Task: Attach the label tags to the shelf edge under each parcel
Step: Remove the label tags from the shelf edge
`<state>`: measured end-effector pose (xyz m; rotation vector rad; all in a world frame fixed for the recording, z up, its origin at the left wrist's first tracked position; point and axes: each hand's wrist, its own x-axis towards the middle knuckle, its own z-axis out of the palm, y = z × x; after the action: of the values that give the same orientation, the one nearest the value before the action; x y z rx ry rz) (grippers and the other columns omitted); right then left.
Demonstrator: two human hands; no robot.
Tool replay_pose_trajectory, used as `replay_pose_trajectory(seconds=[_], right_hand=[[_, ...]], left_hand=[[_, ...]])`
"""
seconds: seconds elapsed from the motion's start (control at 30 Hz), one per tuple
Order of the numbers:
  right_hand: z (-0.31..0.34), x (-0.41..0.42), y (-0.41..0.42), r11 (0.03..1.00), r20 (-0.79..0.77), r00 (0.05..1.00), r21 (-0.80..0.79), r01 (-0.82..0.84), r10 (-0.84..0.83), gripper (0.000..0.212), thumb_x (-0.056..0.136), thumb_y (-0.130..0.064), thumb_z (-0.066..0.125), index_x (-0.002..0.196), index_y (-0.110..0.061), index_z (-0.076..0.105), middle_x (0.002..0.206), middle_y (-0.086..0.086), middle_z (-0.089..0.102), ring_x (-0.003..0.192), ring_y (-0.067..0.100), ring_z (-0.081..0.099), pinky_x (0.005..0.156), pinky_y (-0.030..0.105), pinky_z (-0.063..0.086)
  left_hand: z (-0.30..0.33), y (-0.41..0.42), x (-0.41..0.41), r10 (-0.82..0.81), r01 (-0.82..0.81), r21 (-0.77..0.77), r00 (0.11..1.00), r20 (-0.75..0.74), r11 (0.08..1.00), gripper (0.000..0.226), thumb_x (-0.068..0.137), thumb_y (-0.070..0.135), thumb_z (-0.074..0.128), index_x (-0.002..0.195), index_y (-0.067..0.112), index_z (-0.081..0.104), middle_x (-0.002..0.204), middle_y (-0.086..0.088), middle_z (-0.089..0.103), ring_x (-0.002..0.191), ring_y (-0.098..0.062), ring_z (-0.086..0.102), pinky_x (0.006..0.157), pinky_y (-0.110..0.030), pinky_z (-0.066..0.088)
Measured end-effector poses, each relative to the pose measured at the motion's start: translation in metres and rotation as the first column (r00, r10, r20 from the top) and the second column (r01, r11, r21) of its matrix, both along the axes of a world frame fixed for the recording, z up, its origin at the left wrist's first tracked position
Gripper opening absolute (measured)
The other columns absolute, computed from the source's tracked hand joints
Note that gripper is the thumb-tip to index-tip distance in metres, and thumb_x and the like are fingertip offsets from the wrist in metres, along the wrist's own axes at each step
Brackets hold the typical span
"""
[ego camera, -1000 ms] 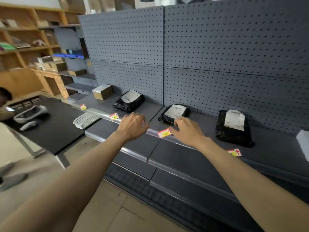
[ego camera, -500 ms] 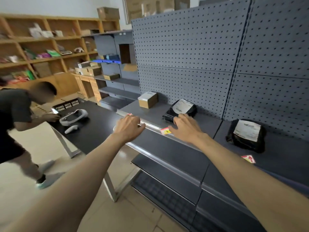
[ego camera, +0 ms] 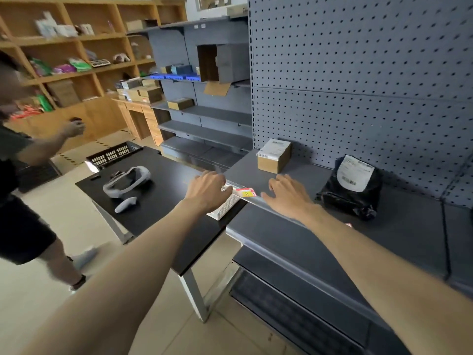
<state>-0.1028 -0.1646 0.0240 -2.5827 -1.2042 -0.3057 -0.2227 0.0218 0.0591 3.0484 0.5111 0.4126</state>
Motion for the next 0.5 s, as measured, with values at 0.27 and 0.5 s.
replay_pose_trajectory(seconds=[0.27,0.5], right_hand=[[-0.032,0.029,0.084,0.991,-0.021,0.991,-0.051,0.127,-0.129,0.032,0.094,-0.039,0.054,0.099,-0.008,0.059,0.101,0.008,0.061,0.095,0.025,0.056,0.075,0.036,0.051],[-0.057,0.04,0.12,0.96,-0.038,0.961,-0.075,0.27,-0.273,0.023,0.096,-0.026,0.055,0.109,-0.008,0.056,0.106,0.009,0.059,0.099,0.027,0.055,0.076,0.038,0.047]], left_hand=[[-0.04,0.087,0.076,-0.215,0.211,-0.053,0.974,-0.073,0.976,0.025,0.089,0.032,0.055,0.105,0.016,0.065,0.115,-0.006,0.066,0.114,-0.027,0.056,0.088,-0.039,0.046],[-0.085,0.112,0.132,-0.444,0.441,-0.056,0.886,-0.134,0.896,0.025,0.09,0.023,0.057,0.113,0.016,0.065,0.12,-0.006,0.064,0.119,-0.025,0.052,0.099,-0.039,0.044]])
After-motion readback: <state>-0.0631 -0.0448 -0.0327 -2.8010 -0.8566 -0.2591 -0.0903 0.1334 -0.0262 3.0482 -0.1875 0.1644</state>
